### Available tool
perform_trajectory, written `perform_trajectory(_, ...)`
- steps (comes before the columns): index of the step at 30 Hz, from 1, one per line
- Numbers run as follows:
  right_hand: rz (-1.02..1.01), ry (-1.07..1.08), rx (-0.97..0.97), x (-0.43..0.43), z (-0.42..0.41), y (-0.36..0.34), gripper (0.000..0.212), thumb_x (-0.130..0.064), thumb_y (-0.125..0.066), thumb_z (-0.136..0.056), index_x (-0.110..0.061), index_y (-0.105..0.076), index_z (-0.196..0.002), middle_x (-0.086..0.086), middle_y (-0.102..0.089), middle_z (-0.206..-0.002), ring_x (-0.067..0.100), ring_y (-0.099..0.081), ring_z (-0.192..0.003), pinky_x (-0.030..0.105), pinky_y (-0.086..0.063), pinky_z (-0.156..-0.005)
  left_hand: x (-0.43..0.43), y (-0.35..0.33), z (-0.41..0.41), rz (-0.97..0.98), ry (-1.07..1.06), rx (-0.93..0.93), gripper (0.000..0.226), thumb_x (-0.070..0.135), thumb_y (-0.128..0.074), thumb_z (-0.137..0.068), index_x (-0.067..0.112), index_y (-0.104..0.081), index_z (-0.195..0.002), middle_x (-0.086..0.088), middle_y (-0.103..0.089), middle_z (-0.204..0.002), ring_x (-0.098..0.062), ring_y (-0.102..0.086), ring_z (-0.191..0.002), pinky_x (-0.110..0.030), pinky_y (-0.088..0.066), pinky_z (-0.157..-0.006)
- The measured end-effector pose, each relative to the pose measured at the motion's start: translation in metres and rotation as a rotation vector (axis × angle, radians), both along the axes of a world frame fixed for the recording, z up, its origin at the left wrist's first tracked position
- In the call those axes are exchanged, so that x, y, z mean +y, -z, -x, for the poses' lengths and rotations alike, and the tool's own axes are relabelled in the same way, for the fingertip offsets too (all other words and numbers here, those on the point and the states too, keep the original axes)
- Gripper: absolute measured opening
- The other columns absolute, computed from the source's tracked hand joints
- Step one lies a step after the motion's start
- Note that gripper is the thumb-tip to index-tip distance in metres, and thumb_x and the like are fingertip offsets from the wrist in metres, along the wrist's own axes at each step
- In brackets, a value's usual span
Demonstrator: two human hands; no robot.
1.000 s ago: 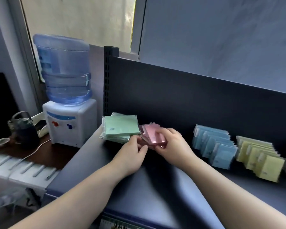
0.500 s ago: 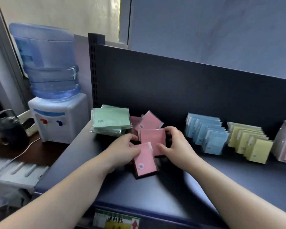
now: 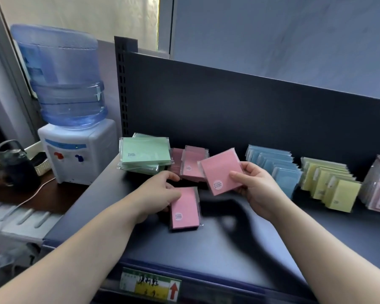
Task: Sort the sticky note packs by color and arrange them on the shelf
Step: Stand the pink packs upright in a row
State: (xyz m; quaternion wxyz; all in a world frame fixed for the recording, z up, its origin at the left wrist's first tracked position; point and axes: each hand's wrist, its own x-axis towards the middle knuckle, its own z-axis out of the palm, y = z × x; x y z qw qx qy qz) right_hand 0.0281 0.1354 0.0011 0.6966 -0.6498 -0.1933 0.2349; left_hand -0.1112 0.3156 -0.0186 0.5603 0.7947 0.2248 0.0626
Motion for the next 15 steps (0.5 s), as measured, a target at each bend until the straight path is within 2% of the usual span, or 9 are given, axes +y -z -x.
perform_trajectory(3, 0.104, -0.109, -0.078, -0.006, -0.001, -0.004, 0.018, 0.007, -0.055, -0.086, -0.008, -0.062, -0.093, 0.003, -0.068, -0.078, 0.012, -0.064, -0.065, 0.024, -0.050, -0.061, 0.001, -0.001, 0.000, 0.016, -0.009, 0.009, 0.023, 0.003, -0.051, -0.086, 0.015, -0.061, -0.102, -0.001, -0.058, -0.074, -0.012, -0.051, -0.063, -0.019, -0.039, -0.048)
perform_trajectory(6, 0.441, -0.313, -0.122, -0.018, -0.006, -0.009, 0.015, 0.003, -0.057, -0.081, -0.009, -0.065, -0.087, 0.005, -0.063, -0.076, 0.014, -0.058, -0.065, 0.023, -0.045, -0.059, 0.002, -0.001, 0.002, -0.015, -0.037, 0.023, 0.018, 0.007, -0.051, -0.086, 0.014, -0.068, -0.083, 0.001, -0.061, -0.066, -0.012, -0.052, -0.057, -0.021, -0.041, -0.051)
perform_trajectory(9, 0.849, -0.499, -0.280, -0.024, -0.004, -0.014, 0.017, -0.007, -0.058, -0.082, -0.015, -0.069, -0.092, 0.001, -0.069, -0.085, 0.014, -0.063, -0.076, 0.024, -0.049, -0.066, 0.001, 0.000, 0.003, -0.053, -0.068, 0.019, 0.017, 0.010, -0.051, -0.086, 0.012, -0.068, -0.083, 0.001, -0.061, -0.069, -0.013, -0.053, -0.061, -0.023, -0.041, -0.057)
perform_trajectory(11, 1.006, -0.398, -0.550, -0.016, -0.001, -0.018, 0.017, -0.016, -0.062, -0.082, -0.021, -0.069, -0.096, -0.007, -0.069, -0.091, 0.011, -0.063, -0.084, 0.022, -0.048, -0.074, 0.003, 0.001, 0.003, -0.073, -0.098, 0.010, 0.015, 0.011, -0.052, -0.086, 0.017, -0.066, -0.090, 0.002, -0.062, -0.077, -0.012, -0.054, -0.066, -0.024, -0.041, -0.059)
perform_trajectory(12, 1.021, -0.296, -0.692, -0.009, 0.002, -0.020, 0.017, -0.019, -0.062, -0.083, -0.022, -0.068, -0.098, -0.009, -0.067, -0.091, 0.010, -0.062, -0.087, 0.021, -0.046, -0.075, 0.003, 0.001, 0.003, -0.072, -0.111, 0.008, 0.015, 0.012, -0.053, -0.086, 0.018, -0.064, -0.095, 0.002, -0.062, -0.080, -0.012, -0.055, -0.069, -0.025, -0.041, -0.061)
perform_trajectory(13, 0.990, -0.199, -0.799, -0.001, 0.005, -0.021, 0.019, -0.021, -0.062, -0.084, -0.023, -0.067, -0.101, -0.010, -0.065, -0.092, 0.011, -0.061, -0.088, 0.020, -0.043, -0.076, 0.004, 0.002, 0.003, -0.064, -0.119, 0.006, 0.017, 0.013, -0.054, -0.085, 0.018, -0.062, -0.100, 0.002, -0.062, -0.083, -0.012, -0.056, -0.072, -0.025, -0.041, -0.062)
perform_trajectory(15, 0.879, -0.108, -0.892, 0.017, 0.010, -0.019, 0.023, -0.023, -0.060, -0.085, -0.024, -0.064, -0.108, -0.008, -0.061, -0.096, 0.013, -0.059, -0.092, 0.021, -0.040, -0.077, 0.005, 0.002, 0.004, -0.037, -0.120, 0.001, 0.021, 0.013, -0.056, -0.085, 0.018, -0.059, -0.105, 0.002, -0.061, -0.082, -0.012, -0.056, -0.072, -0.024, -0.041, -0.062)
